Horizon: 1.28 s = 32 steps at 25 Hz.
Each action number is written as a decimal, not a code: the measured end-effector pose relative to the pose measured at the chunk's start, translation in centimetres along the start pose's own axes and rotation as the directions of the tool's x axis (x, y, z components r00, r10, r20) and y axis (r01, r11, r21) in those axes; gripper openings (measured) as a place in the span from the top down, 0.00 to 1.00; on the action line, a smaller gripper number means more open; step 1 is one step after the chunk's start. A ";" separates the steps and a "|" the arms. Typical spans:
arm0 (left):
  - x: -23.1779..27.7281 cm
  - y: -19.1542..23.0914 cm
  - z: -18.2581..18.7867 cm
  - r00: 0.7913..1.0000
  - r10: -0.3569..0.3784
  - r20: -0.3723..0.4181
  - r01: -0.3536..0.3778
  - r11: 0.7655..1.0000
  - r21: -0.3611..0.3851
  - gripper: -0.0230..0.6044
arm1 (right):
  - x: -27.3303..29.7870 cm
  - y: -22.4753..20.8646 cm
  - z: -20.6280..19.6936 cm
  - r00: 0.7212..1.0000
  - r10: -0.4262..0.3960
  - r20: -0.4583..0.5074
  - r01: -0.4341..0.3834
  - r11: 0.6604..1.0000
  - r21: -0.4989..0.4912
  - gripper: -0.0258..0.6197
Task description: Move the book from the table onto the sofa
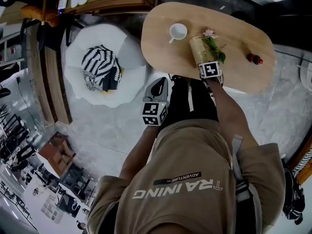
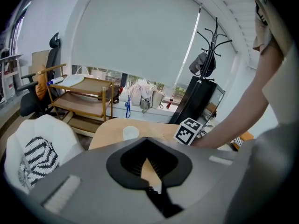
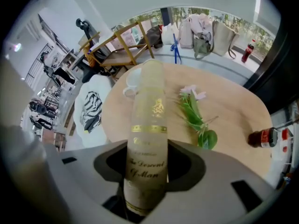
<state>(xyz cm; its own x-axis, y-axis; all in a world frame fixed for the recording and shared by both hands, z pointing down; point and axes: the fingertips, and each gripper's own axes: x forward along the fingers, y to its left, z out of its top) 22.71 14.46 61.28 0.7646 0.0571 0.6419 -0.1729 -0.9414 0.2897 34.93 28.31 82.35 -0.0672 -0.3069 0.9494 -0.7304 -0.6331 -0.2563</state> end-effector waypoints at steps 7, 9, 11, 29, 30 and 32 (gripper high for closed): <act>-0.1 -1.6 1.8 0.998 0.007 0.066 -0.006 1.000 -0.008 0.98 | -5.5 -0.1 1.0 0.981 0.133 0.142 -0.143 0.987 0.067 0.64; -0.5 -2.3 2.3 0.997 0.010 0.081 -0.010 1.000 -0.007 0.98 | -7.9 0.0 1.3 0.971 0.153 0.184 -0.163 0.986 0.042 0.64; -1.1 -2.6 3.4 0.994 0.018 0.105 -0.019 1.000 0.004 0.98 | -10.6 0.1 1.8 0.959 0.166 0.231 -0.174 0.985 0.013 0.64; -9.1 1.2 11.9 0.885 0.281 0.371 -0.280 0.958 -0.058 0.98 | -27.6 11.6 11.3 0.740 0.554 0.380 -0.441 0.828 -0.348 0.64; -9.4 1.5 11.9 0.879 0.299 0.372 -0.292 0.953 -0.077 0.98 | -28.1 12.1 11.5 0.731 0.567 0.378 -0.447 0.818 -0.362 0.64; -9.7 1.9 11.7 0.867 0.329 0.374 -0.311 0.944 -0.110 0.98 | -29.0 12.7 11.7 0.717 0.592 0.369 -0.455 0.798 -0.396 0.64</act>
<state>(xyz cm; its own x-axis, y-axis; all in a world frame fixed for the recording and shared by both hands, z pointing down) 22.16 8.23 47.31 0.8382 -0.3848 0.3865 -0.4694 -0.8698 0.1521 35.56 20.86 49.45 -0.2301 -0.8567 0.4617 -0.8208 -0.0840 -0.5650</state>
